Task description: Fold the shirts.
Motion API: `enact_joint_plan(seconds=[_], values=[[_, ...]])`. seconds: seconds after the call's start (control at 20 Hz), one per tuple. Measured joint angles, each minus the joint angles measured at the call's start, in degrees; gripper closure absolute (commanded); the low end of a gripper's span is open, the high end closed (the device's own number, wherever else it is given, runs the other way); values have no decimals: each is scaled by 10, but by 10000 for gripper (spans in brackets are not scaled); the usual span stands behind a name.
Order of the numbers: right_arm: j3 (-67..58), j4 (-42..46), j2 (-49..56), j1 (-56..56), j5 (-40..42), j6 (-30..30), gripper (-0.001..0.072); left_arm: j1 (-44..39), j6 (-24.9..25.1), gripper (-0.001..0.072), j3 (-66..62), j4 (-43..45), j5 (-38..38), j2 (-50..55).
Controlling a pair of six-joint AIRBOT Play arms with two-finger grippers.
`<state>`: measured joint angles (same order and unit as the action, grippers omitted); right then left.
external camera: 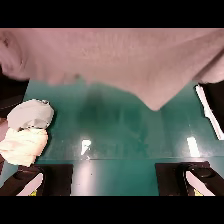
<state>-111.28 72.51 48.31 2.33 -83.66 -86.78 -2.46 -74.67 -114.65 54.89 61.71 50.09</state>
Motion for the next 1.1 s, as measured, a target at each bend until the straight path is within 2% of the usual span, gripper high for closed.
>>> enact_joint_plan(seconds=[0.2,0.35,0.55,0.6,0.65,0.7,0.9,1.1], values=[[-21,18,57,0,-63,-25,700,0,-6,686,0,16,10,53],[22,25,129,0,-106,-35,700,0,-12,685,33,21,40,139],[124,28,237,0,-85,-35,699,0,-15,684,95,23,70,285],[143,27,265,-1,-64,-31,692,0,-15,607,105,23,72,319],[154,27,291,-1,-41,-30,539,0,-16,245,114,26,76,352],[158,27,318,-1,-20,-28,377,1,-20,162,119,29,79,377],[122,20,397,-8,7,-21,378,22,-42,171,125,47,92,421],[129,10,392,-12,-12,0,378,68,-50,171,168,61,133,390]])
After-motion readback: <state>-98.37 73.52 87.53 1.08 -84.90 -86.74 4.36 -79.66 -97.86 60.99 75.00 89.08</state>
